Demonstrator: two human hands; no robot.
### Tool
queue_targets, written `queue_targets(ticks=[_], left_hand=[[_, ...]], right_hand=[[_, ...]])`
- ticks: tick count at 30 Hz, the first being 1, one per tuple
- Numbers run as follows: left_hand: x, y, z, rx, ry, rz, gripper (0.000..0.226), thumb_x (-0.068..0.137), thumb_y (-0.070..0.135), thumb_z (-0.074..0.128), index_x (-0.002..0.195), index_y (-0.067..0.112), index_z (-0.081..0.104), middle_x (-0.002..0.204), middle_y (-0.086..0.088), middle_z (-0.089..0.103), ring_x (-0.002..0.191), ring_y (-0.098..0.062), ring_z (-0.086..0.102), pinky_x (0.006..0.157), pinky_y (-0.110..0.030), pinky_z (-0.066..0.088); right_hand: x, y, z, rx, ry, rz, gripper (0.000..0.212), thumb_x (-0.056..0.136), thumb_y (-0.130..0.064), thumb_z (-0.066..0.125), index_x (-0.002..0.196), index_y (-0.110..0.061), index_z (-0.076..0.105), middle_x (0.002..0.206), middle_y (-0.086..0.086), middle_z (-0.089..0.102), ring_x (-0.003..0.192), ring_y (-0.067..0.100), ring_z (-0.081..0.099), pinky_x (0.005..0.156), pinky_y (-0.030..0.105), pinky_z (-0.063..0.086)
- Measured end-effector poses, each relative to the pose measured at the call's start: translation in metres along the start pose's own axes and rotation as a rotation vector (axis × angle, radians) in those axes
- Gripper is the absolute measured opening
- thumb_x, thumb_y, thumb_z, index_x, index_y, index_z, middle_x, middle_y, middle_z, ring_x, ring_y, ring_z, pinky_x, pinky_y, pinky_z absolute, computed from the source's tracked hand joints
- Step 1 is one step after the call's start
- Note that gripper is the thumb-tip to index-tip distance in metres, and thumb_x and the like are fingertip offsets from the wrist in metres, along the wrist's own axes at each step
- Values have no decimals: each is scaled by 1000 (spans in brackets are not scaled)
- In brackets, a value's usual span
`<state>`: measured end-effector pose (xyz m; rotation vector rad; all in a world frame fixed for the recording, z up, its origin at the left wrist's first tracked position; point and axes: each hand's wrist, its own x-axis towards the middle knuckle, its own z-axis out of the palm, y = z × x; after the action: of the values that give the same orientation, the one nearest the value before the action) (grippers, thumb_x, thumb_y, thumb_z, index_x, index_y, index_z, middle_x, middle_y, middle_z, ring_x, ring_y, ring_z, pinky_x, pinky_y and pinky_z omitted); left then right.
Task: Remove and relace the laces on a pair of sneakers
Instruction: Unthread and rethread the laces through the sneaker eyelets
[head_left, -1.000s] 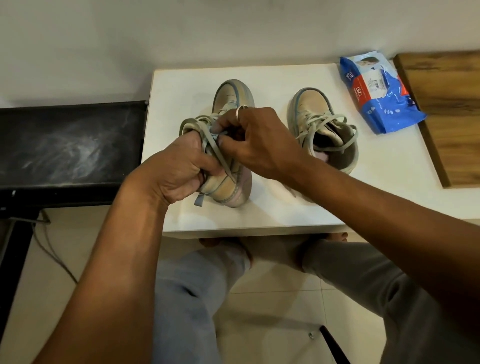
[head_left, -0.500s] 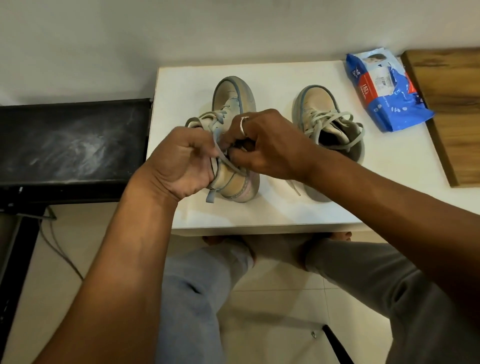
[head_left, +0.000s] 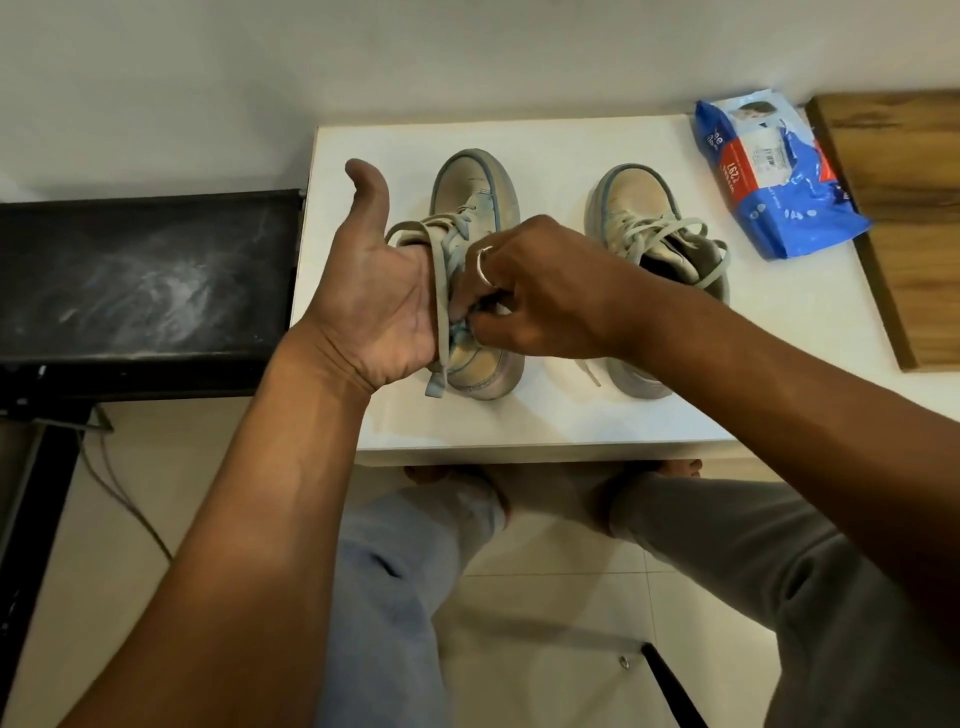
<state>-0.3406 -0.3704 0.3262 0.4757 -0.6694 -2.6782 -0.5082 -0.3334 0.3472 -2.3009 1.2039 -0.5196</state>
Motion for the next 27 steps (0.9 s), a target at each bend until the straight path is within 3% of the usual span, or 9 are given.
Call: queue_targets(ticks=[5, 11, 13, 16, 18, 19, 23, 27], left_hand=[[5, -1, -3, -20, 7, 28, 117, 70, 96, 16, 152, 14, 30, 160, -13, 18, 147, -33, 21, 119, -55, 12], [1, 2, -7, -73, 21, 13, 123, 67, 98, 15, 152, 11, 30, 156, -15, 30, 142, -33, 32, 119, -52, 17], [-1, 3, -5, -55, 53, 9, 115, 73, 94, 20, 151, 10, 31, 150, -13, 39, 135, -32, 42, 115, -51, 27], [-3, -1, 1, 196, 324, 56, 66, 97, 53, 43, 143, 6, 46, 127, -17, 59, 117, -33, 57, 105, -50, 42], [-2, -1, 0, 319, 508, 77, 38, 98, 19, 51, 133, 4, 55, 127, -17, 62, 120, -31, 59, 103, -48, 46], [-2, -2, -2, 335, 559, 77, 34, 98, 11, 51, 130, 5, 58, 129, -16, 62, 119, -30, 60, 102, -47, 48], [-3, -1, 3, 321, 621, 87, 31, 103, 21, 43, 127, 12, 60, 124, -14, 66, 113, -28, 65, 93, -45, 53], [-5, -1, 6, 332, 619, 101, 45, 104, 44, 33, 130, 17, 59, 121, -12, 68, 111, -26, 66, 95, -45, 53]], right_hand=[[2, 2, 6, -31, 307, 92, 21, 81, -9, 64, 96, -10, 78, 90, 4, 73, 76, 13, 64, 69, 22, 50], [-7, 3, 3, 103, 8, 125, 15, 83, -11, 71, 96, -14, 78, 90, -4, 75, 75, 5, 66, 70, 14, 51], [-11, 7, 3, 183, -46, 168, 13, 84, -13, 74, 96, -14, 77, 93, -7, 75, 79, 2, 67, 73, 14, 52], [-12, 15, 9, 142, 118, 235, 12, 84, -14, 73, 95, -17, 77, 89, -11, 73, 71, -4, 63, 66, 8, 46], [-6, 19, 16, 114, 297, 321, 13, 84, -15, 70, 94, -14, 78, 81, -9, 70, 64, -2, 60, 59, 10, 43], [-2, 19, 20, 112, 357, 362, 13, 83, -16, 69, 94, -14, 78, 80, -6, 71, 65, 1, 61, 58, 13, 45], [13, 15, 26, 143, 420, 468, 13, 83, -18, 68, 90, -14, 78, 76, -6, 70, 64, 4, 60, 55, 10, 42], [12, 9, 11, 327, 113, 414, 5, 81, -11, 72, 82, -9, 76, 69, -12, 71, 64, 0, 65, 62, 16, 51]])
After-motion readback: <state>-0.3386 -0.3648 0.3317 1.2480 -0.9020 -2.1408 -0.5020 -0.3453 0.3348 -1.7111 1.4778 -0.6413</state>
